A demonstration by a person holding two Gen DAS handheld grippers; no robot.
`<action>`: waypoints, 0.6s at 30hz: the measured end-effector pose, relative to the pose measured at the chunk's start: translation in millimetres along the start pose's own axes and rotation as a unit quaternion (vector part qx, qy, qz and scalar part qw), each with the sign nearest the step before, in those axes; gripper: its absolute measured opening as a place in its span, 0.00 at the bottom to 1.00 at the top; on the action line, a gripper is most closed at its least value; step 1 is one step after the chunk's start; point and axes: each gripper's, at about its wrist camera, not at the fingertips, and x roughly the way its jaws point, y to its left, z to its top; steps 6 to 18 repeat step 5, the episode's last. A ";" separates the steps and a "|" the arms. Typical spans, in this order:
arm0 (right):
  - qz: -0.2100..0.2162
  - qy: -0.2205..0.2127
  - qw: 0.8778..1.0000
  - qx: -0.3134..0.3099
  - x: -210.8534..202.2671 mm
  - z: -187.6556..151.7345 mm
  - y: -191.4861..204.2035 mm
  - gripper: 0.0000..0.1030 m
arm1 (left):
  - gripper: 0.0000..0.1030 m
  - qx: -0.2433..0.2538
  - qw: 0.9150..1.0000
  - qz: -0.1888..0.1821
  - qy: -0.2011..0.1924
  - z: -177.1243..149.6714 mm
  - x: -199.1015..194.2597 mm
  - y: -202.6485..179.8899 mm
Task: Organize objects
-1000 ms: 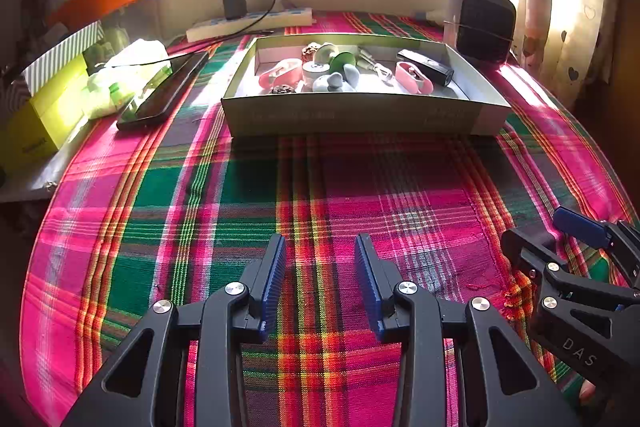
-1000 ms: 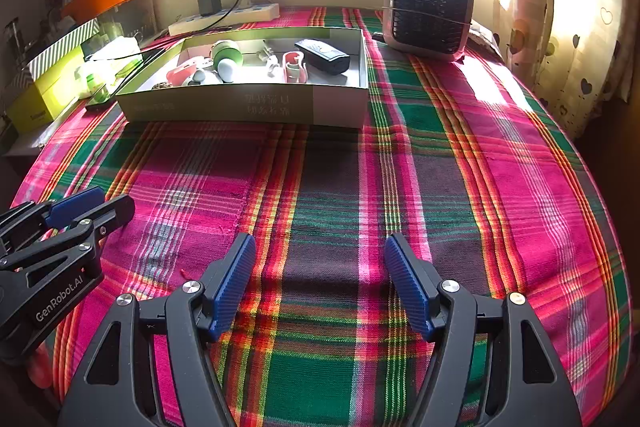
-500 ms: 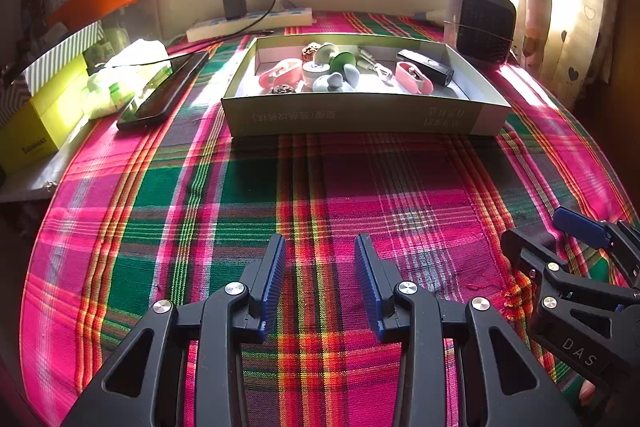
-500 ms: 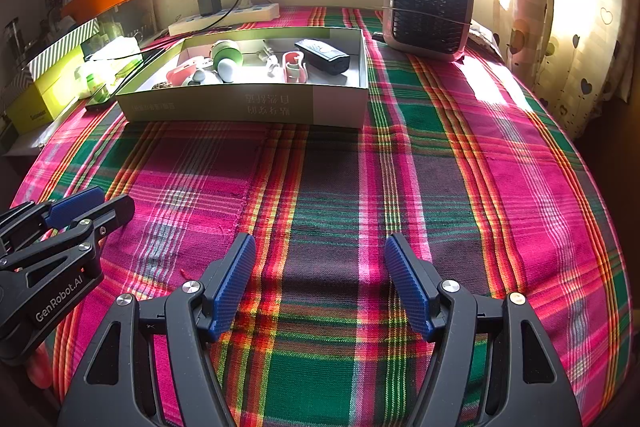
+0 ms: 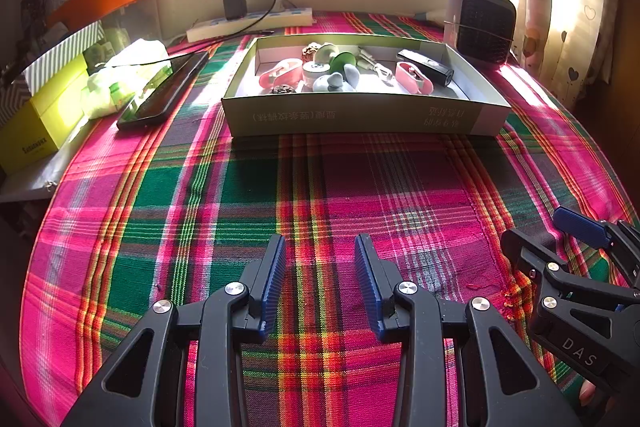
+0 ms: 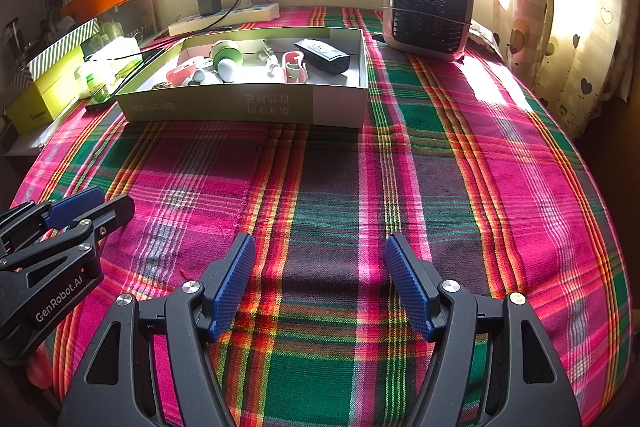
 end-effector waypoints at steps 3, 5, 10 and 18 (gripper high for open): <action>0.000 0.000 1.000 0.000 0.0 0.0 0.0 0.66 | 0.33 0.000 1.000 0.000 0.000 -0.1 0.0 0.1; 0.000 0.000 1.000 0.000 0.0 0.0 0.0 0.66 | 0.33 0.000 1.000 0.000 0.000 -0.1 0.0 -0.2; 0.000 0.000 1.000 0.000 0.0 0.0 0.0 0.66 | 0.33 0.000 1.000 0.000 0.000 -0.1 0.0 -0.2; 0.000 0.000 1.000 0.000 0.0 0.0 0.0 0.66 | 0.33 0.000 1.000 0.000 0.000 -0.1 0.0 -0.2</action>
